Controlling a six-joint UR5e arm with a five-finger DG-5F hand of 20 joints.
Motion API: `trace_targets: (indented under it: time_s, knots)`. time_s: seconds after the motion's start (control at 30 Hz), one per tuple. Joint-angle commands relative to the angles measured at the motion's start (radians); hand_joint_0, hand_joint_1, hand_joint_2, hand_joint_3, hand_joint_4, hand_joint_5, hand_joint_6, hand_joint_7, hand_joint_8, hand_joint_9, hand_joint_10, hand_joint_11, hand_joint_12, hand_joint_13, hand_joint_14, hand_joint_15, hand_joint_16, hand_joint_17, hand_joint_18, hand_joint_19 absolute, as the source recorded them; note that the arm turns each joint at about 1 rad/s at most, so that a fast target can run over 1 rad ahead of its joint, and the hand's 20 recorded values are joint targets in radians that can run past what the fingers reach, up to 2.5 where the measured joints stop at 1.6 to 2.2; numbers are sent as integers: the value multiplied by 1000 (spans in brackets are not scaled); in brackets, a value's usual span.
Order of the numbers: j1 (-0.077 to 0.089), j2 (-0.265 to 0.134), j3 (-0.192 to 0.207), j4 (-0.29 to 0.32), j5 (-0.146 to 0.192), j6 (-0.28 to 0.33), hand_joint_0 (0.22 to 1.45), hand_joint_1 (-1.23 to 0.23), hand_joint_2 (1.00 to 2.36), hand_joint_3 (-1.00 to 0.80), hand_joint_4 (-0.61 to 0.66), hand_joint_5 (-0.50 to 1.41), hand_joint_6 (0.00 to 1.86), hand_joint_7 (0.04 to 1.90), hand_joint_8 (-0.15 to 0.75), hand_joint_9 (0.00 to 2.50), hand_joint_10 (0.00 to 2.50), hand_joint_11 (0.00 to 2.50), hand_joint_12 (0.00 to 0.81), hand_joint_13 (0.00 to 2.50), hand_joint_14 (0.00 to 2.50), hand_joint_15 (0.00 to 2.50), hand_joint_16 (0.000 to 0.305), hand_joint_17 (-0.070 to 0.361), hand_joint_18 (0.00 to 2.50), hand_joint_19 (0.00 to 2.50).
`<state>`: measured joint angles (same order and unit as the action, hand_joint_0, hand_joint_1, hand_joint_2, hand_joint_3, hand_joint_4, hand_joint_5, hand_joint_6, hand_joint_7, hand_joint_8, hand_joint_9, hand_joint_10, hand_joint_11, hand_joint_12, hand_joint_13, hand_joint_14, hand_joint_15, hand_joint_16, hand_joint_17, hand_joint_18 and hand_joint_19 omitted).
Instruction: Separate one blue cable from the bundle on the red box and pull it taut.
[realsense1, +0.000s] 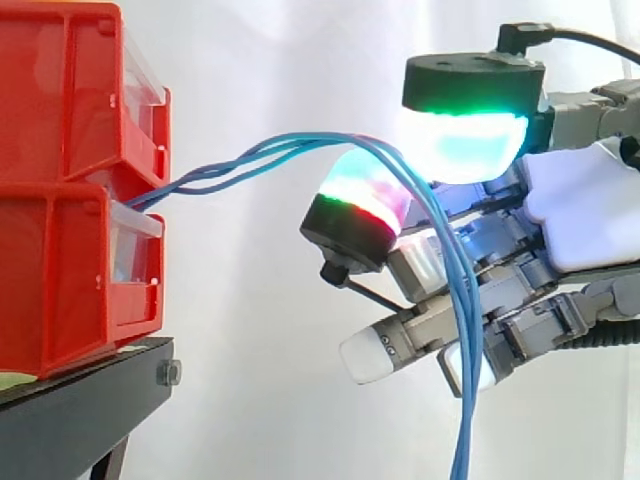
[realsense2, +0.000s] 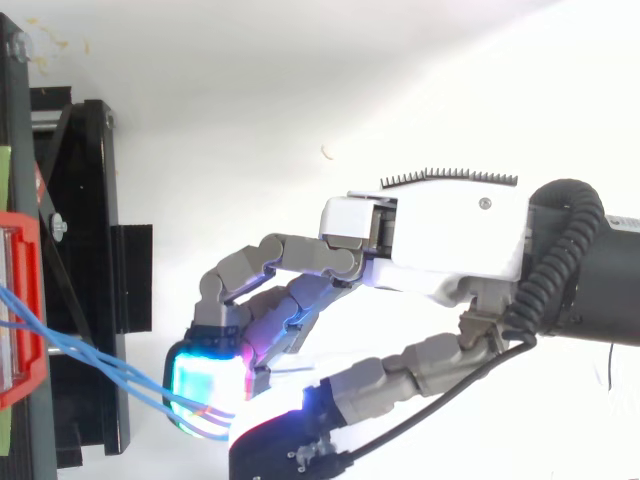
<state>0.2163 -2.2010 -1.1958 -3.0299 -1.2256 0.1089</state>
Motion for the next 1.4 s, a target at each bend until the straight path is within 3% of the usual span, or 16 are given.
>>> trace_targets:
  time_s: [0.0, 0.37, 0.47, 0.87, 1.2, 1.37]
  knots:
    - [0, 0, -1, 0, 0, 0, 588, -800, 1015, -252, 95, -155, 787, 1096, 324, 832, 17, 707, 390, 489, 8, 277, 53, 120, 633, 587]
    - [0, 0, 1, 0, 0, 0, 584, -741, 1015, -298, 67, -120, 746, 1173, 318, 921, 17, 697, 388, 530, 8, 278, 52, 118, 665, 603]
    - [0, 0, 1, 0, 0, 0, 585, -654, 1014, -294, 46, -90, 682, 1256, 300, 965, 14, 621, 379, 537, 8, 280, 52, 116, 666, 620]
    - [0, 0, -1, -1, -2, 0, 603, -513, 1012, -338, 113, -64, 575, 1399, 306, 981, 15, 610, 378, 536, 8, 284, 51, 116, 649, 637]
    - [0, 1, -1, -1, -3, 0, 585, -528, 1005, -443, 134, -61, 652, 1268, 325, 1037, 17, 632, 378, 556, 8, 284, 51, 115, 680, 632]
    - [0, 1, 1, 0, -3, 0, 602, -652, 1005, -425, 122, -62, 656, 1298, 324, 1034, 17, 637, 377, 563, 8, 275, 51, 115, 696, 611]
